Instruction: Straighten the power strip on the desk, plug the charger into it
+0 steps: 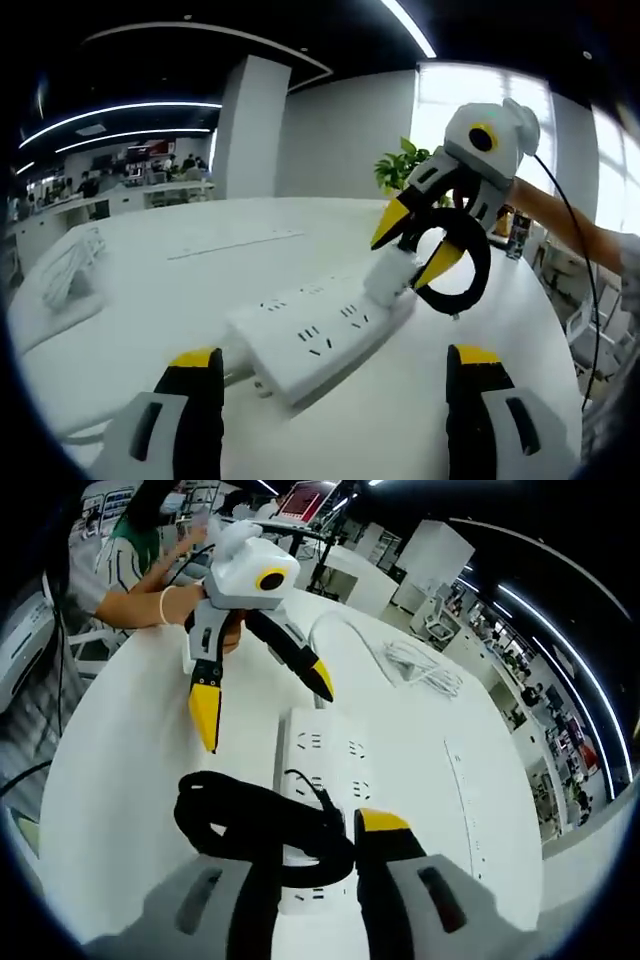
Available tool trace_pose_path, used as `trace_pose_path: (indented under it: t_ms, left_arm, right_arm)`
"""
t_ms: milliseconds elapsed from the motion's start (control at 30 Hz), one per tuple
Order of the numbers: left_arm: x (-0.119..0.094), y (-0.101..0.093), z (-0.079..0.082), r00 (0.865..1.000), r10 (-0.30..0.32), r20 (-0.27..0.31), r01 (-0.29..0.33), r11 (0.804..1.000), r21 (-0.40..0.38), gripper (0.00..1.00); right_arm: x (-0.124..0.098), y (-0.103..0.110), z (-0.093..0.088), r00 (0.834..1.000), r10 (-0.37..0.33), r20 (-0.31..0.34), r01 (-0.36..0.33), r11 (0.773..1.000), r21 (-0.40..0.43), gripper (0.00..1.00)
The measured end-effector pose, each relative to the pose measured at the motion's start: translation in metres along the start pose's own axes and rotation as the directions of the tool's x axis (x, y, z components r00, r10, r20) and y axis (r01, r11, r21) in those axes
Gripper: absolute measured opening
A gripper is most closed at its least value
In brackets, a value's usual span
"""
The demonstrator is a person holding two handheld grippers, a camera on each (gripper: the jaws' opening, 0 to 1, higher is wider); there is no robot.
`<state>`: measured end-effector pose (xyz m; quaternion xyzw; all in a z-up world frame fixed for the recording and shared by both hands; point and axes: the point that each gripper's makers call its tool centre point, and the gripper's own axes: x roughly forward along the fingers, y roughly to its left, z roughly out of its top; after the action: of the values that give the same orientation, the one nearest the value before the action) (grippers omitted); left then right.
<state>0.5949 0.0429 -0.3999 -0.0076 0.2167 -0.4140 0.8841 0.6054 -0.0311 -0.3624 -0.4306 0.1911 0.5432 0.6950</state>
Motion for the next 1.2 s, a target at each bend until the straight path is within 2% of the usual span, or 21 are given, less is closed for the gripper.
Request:
trace_pose_path:
  t_ms: [67,133,200,400,467,500,633,833,1000,1200]
  left_arm:
    - [0.001,0.001,-0.001,1.000,0.002,-0.002,-0.002,1.000,-0.003,0.94]
    - [0.001,0.002,-0.001,1.000,0.003,-0.006,-0.003,1.000,-0.005,0.94]
    - [0.002,0.002,-0.002,1.000,0.003,-0.009,-0.003,1.000,-0.005,0.94]
    - [0.003,0.000,-0.002,1.000,-0.006,-0.011,0.006,1.000,0.001,0.94]
    - [0.003,-0.001,-0.002,1.000,-0.008,-0.015,0.008,1.000,0.002,0.94]
    - [0.003,0.000,-0.002,1.000,-0.008,-0.017,0.008,1.000,0.002,0.94]
    - [0.000,0.000,0.000,1.000,-0.008,-0.009,0.008,1.000,-0.006,0.94]
    - [-0.001,0.003,0.002,1.000,-0.004,-0.001,0.003,1.000,-0.012,0.94]
    - [0.004,-0.004,-0.003,0.999,-0.023,-0.022,0.023,1.000,-0.004,0.94]
    - [0.004,-0.012,-0.005,0.998,-0.038,-0.041,0.039,0.999,0.020,0.94]
  right_arm:
    - [0.002,0.002,-0.001,0.999,0.009,-0.032,-0.008,1.000,0.020,0.24]
    - [0.002,0.002,-0.001,0.999,0.006,-0.053,-0.006,1.000,0.005,0.24]
    - [0.003,0.001,-0.003,0.995,0.008,-0.099,-0.006,1.000,0.021,0.23]
    - [0.005,0.002,-0.004,0.983,0.020,-0.183,-0.022,1.000,-0.010,0.23]
    - [0.005,0.001,-0.004,0.979,0.030,-0.199,-0.030,1.000,0.005,0.23]
    - [0.004,0.004,-0.008,0.973,0.059,-0.224,-0.050,0.998,0.046,0.23]
    - [0.005,0.006,-0.007,0.962,0.088,-0.258,-0.082,0.996,0.033,0.22]
    - [0.007,0.006,-0.008,0.948,0.202,-0.245,-0.178,0.977,0.115,0.22]
    - [0.011,0.006,-0.009,0.918,0.328,-0.222,-0.282,0.935,0.216,0.23]
    - [0.017,0.008,-0.011,0.897,0.377,-0.232,-0.326,0.917,0.229,0.23]
